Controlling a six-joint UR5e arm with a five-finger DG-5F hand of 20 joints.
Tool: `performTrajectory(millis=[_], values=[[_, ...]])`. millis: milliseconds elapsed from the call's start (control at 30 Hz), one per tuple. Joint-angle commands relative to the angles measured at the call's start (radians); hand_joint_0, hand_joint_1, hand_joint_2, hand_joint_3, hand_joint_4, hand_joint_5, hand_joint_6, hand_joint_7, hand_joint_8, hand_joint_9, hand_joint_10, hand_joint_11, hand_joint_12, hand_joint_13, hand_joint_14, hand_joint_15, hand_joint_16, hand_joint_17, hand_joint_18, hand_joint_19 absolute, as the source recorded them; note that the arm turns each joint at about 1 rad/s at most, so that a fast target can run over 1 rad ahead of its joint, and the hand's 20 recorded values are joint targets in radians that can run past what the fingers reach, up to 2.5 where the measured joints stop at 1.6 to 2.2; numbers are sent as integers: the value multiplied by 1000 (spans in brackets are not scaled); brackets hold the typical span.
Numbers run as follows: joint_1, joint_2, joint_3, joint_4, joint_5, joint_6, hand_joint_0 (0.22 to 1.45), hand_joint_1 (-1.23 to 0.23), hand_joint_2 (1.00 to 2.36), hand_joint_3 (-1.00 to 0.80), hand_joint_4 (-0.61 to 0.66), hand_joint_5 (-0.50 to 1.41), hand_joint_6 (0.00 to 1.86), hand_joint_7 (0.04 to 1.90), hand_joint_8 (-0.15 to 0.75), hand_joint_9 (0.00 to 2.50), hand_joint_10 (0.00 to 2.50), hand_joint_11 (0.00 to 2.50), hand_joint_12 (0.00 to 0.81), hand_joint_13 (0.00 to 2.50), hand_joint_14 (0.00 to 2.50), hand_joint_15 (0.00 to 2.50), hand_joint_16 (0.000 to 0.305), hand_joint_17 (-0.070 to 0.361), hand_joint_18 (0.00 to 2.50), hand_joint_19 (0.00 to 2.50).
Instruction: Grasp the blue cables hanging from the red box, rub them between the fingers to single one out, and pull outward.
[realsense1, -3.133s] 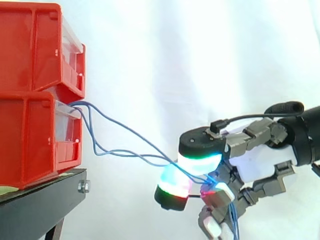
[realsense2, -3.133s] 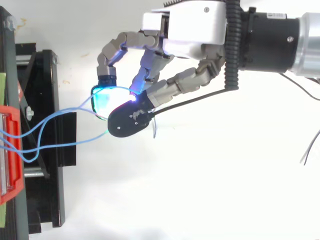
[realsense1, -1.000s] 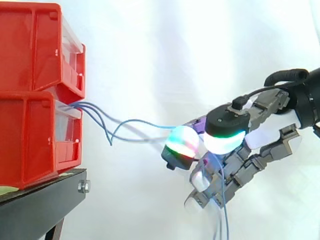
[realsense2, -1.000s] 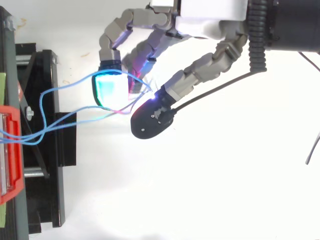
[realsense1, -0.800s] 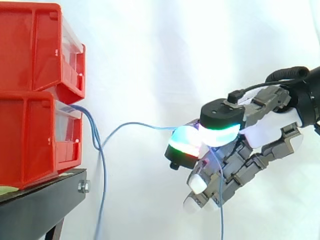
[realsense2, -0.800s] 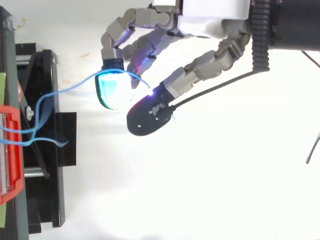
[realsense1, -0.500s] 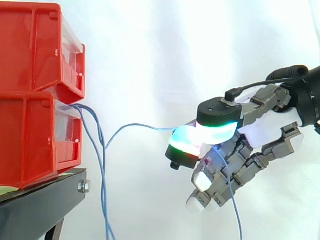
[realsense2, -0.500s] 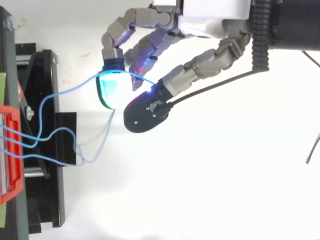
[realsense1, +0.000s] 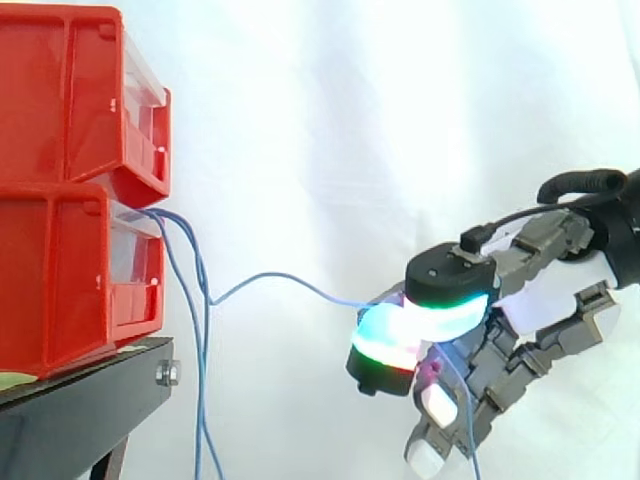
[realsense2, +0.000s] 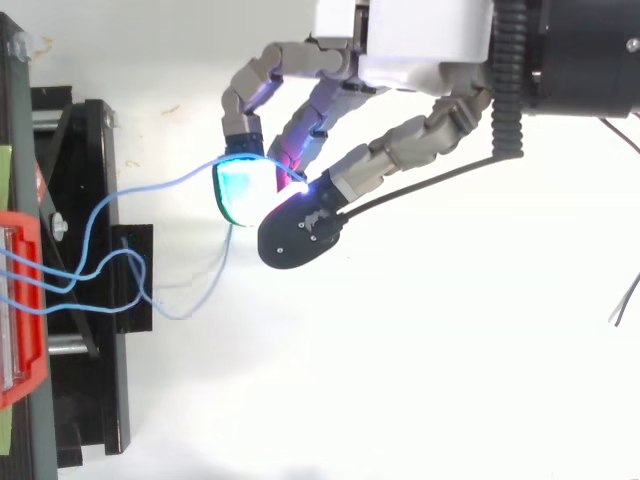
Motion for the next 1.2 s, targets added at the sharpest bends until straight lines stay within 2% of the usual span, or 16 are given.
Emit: performTrajectory(millis=[0, 200, 367, 500, 600, 767, 800, 933, 1167], values=[[2, 0, -19, 15, 1, -2, 595, -686, 1000, -485, -1, -123, 868, 942, 250, 988, 19, 574, 338, 608, 15, 396, 40, 90, 361, 416], [4, 0, -55, 57, 1, 0, 606, -692, 1002, -470, -1, -121, 869, 943, 252, 1007, 21, 598, 341, 652, 16, 424, 40, 91, 410, 455], [4, 0, -62, 49, 2, 0, 608, -692, 1002, -471, 8, -122, 870, 937, 254, 1022, 22, 617, 344, 676, 17, 448, 41, 92, 444, 476], [7, 0, -99, 51, 1, 3, 610, -691, 1002, -474, 8, -122, 871, 935, 254, 1028, 22, 622, 345, 681, 17, 447, 41, 93, 455, 486], [10, 0, -111, 43, 1, 3, 611, -691, 1001, -476, 10, -122, 871, 937, 258, 1030, 21, 623, 349, 695, 18, 462, 42, 94, 464, 492], [10, 0, -113, 20, 1, 8, 611, -693, 1001, -477, 13, -122, 871, 935, 256, 1038, 20, 632, 347, 697, 19, 468, 42, 94, 474, 509], [10, 0, -113, -9, 1, 20, 611, -694, 1001, -476, 12, -122, 871, 935, 257, 1041, 20, 635, 347, 697, 19, 469, 42, 94, 475, 504], [10, 0, -111, -34, 1, 49, 612, -694, 1001, -483, 12, -122, 871, 922, 258, 1042, 22, 646, 348, 704, 18, 472, 42, 94, 481, 519], [10, 0, -111, -34, 1, 72, 605, -705, 1000, -495, 19, -122, 863, 903, 257, 1046, 22, 650, 349, 709, 18, 479, 42, 94, 484, 525]])
